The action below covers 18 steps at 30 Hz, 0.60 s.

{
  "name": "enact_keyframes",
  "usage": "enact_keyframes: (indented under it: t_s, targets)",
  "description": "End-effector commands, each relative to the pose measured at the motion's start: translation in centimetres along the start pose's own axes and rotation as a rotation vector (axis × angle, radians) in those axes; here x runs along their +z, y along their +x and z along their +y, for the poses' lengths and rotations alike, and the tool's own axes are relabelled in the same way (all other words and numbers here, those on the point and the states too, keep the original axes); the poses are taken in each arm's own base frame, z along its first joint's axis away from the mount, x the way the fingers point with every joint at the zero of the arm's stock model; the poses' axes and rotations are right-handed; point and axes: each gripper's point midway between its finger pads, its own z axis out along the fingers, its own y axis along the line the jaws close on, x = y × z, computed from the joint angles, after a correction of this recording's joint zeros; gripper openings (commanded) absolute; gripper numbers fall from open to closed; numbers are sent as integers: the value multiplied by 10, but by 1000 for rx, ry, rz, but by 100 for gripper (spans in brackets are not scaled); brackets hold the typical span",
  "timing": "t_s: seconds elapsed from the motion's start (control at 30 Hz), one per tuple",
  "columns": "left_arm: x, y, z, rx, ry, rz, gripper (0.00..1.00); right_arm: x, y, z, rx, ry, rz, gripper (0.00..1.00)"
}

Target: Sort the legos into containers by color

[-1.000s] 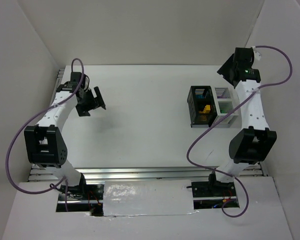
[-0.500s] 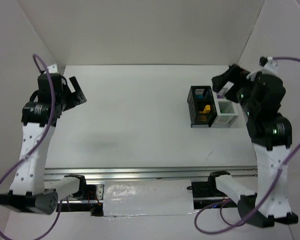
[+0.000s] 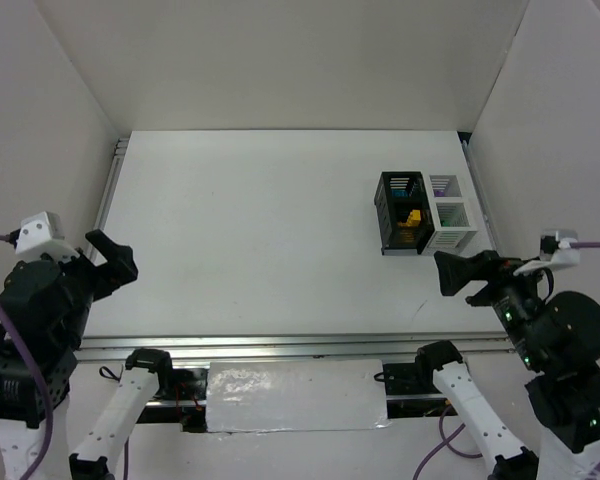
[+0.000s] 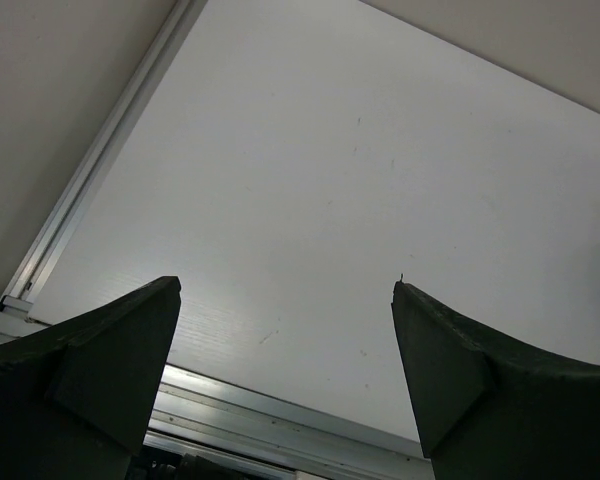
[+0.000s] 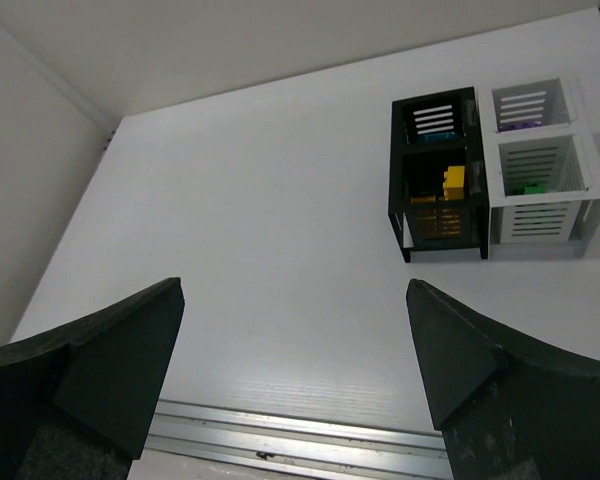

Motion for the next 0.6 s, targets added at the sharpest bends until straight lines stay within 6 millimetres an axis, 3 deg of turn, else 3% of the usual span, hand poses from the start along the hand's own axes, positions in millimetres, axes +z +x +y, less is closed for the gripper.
enact_keyframes:
  t_s: [0.0,0.23,0.57]
  targets:
    - [-20,-1,2,-9,45,-47,100,-19,10,-9,-20,7,-16,100]
    - [-23,14,12,-18,32,-63,99,-24,30,-12,-2,-17,11,100]
    - [-17,17,7,-10,54,-54,100,-20,30,-7,9,-38,12,100]
